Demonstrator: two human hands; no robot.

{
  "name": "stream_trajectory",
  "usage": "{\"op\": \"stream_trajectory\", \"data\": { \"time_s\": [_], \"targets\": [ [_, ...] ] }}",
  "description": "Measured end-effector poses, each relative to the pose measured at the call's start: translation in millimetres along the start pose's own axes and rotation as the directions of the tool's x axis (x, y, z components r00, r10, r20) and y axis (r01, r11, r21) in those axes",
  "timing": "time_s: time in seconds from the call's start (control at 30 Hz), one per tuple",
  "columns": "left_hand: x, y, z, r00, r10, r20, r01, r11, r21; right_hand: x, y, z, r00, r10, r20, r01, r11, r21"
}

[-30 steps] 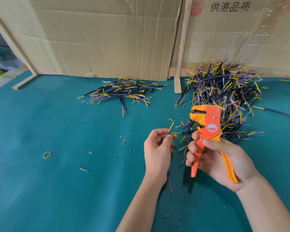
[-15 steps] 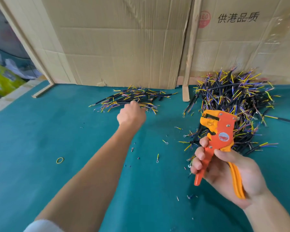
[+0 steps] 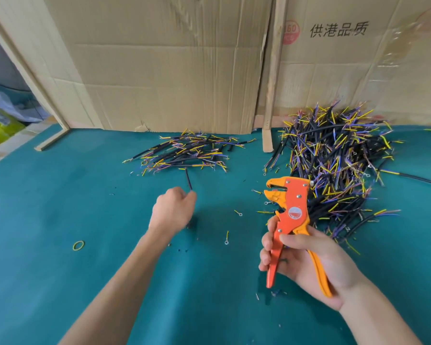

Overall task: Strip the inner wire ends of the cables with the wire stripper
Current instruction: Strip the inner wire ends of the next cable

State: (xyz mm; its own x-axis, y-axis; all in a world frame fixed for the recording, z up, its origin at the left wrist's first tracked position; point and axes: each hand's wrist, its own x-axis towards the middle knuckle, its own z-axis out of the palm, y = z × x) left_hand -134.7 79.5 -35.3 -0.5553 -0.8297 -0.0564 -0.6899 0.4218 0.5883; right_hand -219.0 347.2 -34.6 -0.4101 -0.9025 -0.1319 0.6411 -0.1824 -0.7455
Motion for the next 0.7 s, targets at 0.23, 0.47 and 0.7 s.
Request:
{"op": "stream_trajectory", "data": {
  "time_s": [0.23, 0.47, 0.7],
  "targets": [
    [-129.6, -13.8, 21.4, 0.964, 0.265, -0.006, -0.26, 0.939, -0.227, 3.4, 6.0, 3.9, 0.998, 0.053, -0.039, -0.058, 0.991, -0.118],
    [-124.3, -0.4, 32.1, 0.974, 0.198, -0.115, -0.211, 0.971, -0.115, 6.1, 7.0, 2.8, 0.995, 0.054, -0.088, -0.063, 0.993, -0.1],
    [-61.3, 51.6, 63.1, 0.998, 0.022, -0.055, -0.014, 0.99, 0.141, 6.8, 7.8, 4.5, 0.993, 0.065, -0.103, -0.071, 0.996, -0.057]
  ]
}}
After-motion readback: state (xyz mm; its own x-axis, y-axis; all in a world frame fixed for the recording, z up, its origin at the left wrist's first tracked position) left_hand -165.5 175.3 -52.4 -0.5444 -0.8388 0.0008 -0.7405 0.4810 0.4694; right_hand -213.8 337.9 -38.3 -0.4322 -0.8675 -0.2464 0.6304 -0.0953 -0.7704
